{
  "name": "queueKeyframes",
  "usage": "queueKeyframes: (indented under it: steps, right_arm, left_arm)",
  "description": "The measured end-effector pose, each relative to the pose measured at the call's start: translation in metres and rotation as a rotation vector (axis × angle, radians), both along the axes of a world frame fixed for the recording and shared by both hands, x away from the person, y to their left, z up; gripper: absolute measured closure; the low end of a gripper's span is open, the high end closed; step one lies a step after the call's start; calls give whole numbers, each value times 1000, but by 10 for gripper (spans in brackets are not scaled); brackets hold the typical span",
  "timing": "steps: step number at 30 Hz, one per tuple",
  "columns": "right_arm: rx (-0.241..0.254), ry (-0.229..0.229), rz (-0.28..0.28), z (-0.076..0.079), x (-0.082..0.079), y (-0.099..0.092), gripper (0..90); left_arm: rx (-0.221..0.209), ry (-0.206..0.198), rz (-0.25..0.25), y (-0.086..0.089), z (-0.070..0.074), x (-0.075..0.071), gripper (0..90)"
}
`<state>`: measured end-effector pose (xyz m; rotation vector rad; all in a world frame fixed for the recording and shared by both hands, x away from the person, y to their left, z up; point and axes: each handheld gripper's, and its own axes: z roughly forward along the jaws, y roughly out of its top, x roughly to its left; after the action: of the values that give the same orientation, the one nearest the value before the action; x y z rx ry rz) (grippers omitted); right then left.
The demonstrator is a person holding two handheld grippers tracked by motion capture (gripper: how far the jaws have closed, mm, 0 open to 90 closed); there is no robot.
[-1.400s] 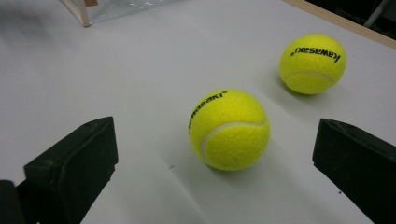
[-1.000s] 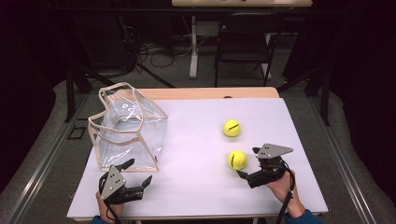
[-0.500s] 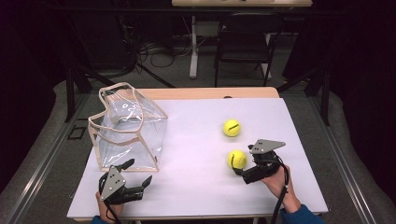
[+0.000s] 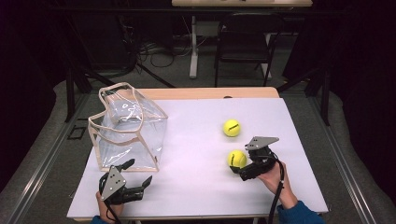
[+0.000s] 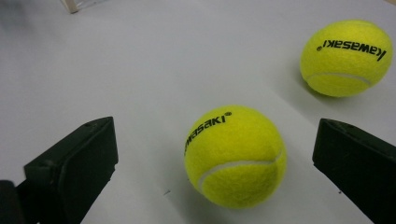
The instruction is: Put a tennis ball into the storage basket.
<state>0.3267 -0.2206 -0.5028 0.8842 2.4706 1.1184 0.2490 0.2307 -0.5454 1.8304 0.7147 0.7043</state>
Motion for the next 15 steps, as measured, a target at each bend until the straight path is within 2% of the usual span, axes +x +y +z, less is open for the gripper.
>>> queueKeyframes:
  steps: [5, 6, 15]
  right_arm:
    - [-3, 18, -6, -2, 5, 1, 0]
    - [-9, 35, -9, -5, 8, 2, 0]
    - [-38, 97, -19, -16, 21, 6, 0]
  left_arm:
    - [5, 1, 4, 1, 0, 0, 158]
    - [3, 0, 4, 1, 0, 0, 158]
    - [4, 1, 2, 0, 0, 0, 158]
